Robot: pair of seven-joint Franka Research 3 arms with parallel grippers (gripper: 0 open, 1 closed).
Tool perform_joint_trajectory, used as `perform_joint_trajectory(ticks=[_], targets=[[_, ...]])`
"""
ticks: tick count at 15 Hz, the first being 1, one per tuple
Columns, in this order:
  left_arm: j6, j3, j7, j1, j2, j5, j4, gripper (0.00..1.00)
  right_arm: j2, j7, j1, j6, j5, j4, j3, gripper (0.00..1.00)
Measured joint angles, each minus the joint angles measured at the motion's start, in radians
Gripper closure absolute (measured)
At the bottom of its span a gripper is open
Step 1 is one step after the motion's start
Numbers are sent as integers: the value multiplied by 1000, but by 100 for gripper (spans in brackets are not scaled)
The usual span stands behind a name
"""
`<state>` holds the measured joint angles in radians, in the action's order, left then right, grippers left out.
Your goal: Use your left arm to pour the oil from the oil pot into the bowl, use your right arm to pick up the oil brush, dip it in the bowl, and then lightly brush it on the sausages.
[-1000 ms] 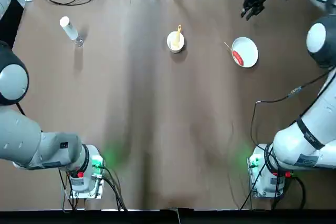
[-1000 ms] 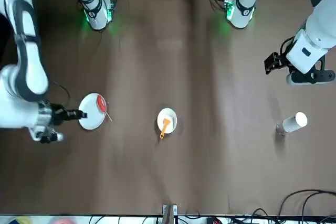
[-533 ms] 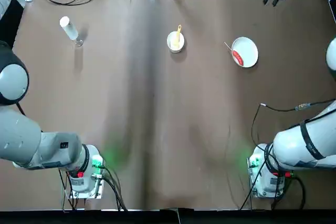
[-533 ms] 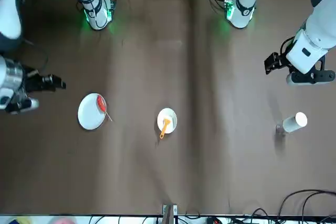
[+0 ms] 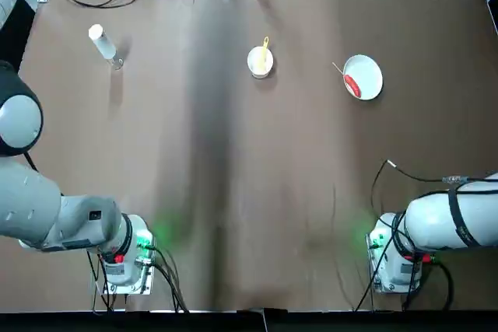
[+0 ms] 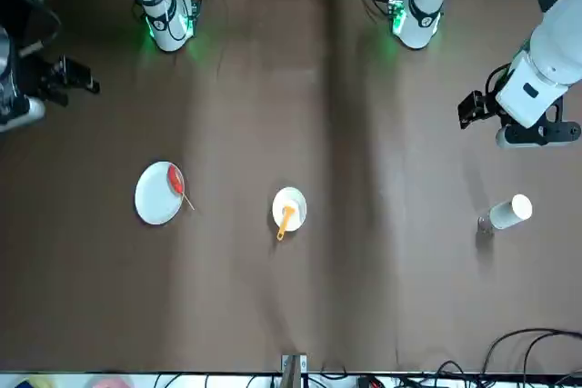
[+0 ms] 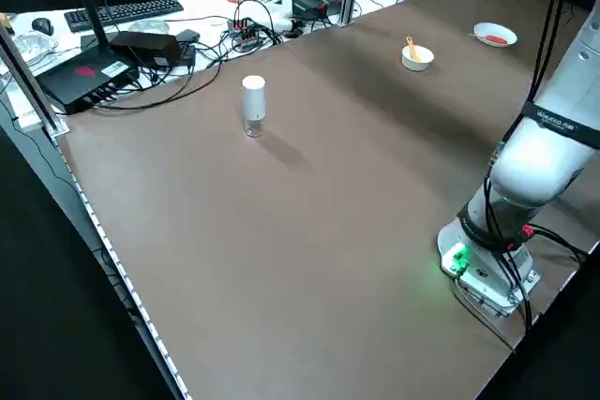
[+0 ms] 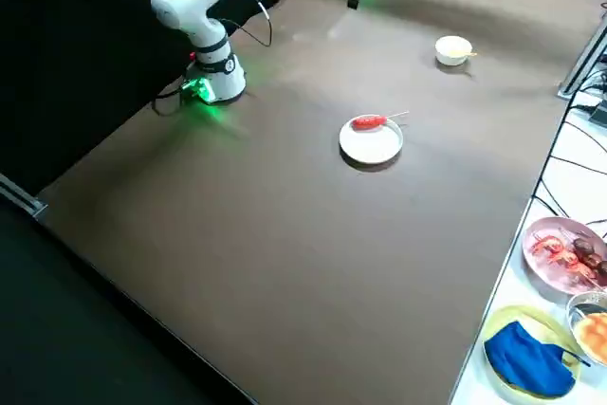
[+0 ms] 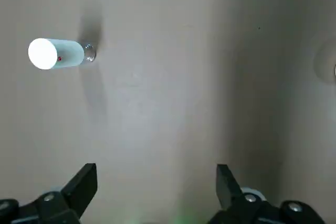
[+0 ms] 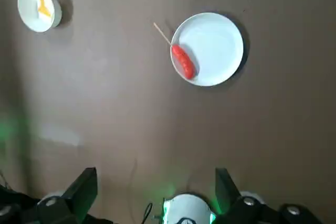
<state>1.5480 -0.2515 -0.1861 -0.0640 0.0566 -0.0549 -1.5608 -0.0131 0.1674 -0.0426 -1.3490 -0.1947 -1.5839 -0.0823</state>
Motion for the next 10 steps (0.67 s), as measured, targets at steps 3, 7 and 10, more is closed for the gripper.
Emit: perform_joint_trajectory(ticks=[3, 7, 10], targets=[[0, 0, 0, 0, 0, 0, 0, 0, -27, 0, -9, 19, 0, -3, 8, 1], [0, 0, 0, 0, 0, 0, 0, 0, -33, 2, -12, 22, 13, -8, 21, 1], [0, 0, 0, 0, 0, 0, 0, 0, -35, 3, -35, 23, 19, -8, 24, 1]])
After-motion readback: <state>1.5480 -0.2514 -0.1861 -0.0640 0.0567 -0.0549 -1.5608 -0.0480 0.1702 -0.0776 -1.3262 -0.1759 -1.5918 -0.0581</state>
